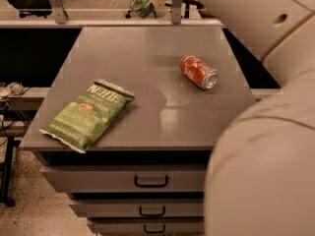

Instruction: Place green can upright

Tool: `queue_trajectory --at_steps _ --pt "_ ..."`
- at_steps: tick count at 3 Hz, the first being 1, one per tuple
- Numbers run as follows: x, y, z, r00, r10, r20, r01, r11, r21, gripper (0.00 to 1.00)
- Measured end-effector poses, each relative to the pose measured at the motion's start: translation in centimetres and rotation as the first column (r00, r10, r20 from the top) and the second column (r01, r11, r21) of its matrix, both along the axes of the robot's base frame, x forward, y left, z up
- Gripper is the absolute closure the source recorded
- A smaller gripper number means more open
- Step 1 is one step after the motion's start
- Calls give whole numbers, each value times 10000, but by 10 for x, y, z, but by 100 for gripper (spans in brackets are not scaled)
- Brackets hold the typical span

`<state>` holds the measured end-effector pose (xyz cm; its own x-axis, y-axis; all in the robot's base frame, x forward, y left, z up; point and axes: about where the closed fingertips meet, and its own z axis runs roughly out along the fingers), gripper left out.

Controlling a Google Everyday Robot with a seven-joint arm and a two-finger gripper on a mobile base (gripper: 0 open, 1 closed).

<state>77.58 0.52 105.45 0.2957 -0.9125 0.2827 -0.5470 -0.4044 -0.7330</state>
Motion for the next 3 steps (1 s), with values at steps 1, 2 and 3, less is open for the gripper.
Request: queue_trajectory --at_steps 1,2,3 --pt "-5 -43 8 9896 -191 1426 372 9914 -1251 100" --pt "-2 -56 -21 9901 -152 1396 493 9685 -2439 100" --pt "0 -53 -5 9863 132 1647 282 9687 -2468 100"
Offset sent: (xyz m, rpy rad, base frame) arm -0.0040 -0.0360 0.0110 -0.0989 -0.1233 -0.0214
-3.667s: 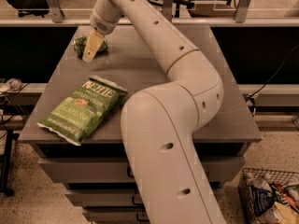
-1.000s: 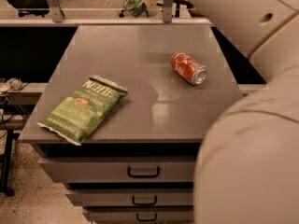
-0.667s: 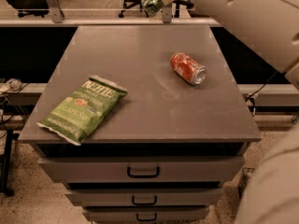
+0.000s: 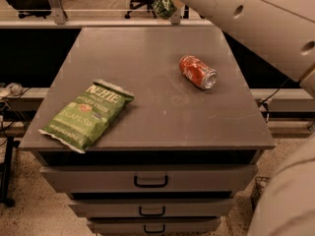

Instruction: Place green can upright

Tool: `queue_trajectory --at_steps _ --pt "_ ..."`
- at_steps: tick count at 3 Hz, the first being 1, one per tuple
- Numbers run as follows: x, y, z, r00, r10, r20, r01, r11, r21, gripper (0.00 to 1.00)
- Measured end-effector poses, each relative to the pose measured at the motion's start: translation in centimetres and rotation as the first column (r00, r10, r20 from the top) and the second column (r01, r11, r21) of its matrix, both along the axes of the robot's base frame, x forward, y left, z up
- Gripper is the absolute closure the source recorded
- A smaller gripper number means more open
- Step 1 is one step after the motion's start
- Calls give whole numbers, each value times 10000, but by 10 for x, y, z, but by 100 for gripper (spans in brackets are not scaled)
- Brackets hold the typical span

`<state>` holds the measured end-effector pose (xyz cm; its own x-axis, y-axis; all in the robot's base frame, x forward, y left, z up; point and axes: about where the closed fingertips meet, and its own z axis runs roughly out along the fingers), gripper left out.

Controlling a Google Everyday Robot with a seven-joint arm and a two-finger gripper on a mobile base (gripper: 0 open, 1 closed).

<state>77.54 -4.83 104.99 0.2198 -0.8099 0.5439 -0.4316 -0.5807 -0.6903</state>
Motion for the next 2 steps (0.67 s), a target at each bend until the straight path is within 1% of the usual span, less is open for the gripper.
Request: queue_trajectory --at_steps 1,2 --pt "13 -8 42 9957 450 813 -401 9973 -617 100" --pt "27 -27 65 9922 748 993 -599 9875 -1458 100"
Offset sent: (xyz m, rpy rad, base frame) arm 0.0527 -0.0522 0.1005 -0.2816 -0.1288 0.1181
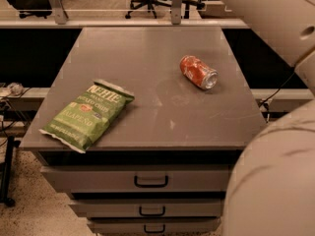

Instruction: Place green can upright

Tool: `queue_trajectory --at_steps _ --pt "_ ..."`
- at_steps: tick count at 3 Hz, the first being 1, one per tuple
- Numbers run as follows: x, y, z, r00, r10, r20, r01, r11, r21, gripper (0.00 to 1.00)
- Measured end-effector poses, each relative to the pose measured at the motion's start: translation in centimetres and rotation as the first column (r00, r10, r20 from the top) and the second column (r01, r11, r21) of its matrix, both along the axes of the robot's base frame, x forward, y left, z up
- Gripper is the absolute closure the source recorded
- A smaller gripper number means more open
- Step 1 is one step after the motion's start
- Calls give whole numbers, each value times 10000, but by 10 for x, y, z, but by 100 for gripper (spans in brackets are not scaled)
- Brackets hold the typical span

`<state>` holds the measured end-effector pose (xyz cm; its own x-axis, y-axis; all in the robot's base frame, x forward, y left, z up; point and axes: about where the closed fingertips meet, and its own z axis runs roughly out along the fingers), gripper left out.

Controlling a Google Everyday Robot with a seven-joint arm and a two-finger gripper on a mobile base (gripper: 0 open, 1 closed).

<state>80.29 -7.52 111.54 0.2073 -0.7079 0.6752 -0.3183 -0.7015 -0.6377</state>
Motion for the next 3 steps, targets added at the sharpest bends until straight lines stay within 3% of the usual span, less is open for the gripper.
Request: queue_trajectory --at_steps 1,3 --pt "13 -32 -6 9979 249 -602 -271 9990 -364 100" --pt "6 -13 -10 9892 1311 -652 -1353 9887 -648 100"
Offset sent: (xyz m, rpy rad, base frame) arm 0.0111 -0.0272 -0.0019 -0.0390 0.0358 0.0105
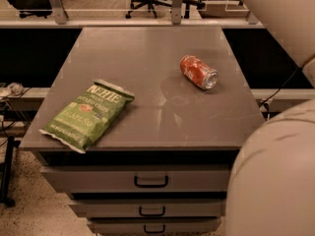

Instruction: Place green can upright

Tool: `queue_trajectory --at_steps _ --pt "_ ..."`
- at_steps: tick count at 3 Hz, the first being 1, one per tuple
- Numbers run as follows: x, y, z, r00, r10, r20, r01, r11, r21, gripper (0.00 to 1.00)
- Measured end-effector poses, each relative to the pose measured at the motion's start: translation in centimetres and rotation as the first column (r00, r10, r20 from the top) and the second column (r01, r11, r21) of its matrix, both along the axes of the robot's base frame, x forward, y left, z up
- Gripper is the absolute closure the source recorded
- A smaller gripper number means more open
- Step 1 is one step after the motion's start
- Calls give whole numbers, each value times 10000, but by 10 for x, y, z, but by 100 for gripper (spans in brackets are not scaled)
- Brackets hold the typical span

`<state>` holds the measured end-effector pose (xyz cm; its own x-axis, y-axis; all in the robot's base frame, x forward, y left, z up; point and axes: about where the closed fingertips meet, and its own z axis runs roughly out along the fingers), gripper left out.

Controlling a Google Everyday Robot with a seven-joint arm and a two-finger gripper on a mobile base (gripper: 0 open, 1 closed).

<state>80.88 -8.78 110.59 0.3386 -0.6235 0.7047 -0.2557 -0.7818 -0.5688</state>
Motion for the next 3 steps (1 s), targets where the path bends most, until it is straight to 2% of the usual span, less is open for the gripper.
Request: queue_trajectory --at_steps 1,2,3 --pt "-14 4 -25 9957 919 122 -907 9929 -776 100" --pt "-43 10 -61 9722 2342 -32 -2314 9583 -1676 100" --pt "-62 17 -98 9384 3401 -608 -3454 9200 -1852 100"
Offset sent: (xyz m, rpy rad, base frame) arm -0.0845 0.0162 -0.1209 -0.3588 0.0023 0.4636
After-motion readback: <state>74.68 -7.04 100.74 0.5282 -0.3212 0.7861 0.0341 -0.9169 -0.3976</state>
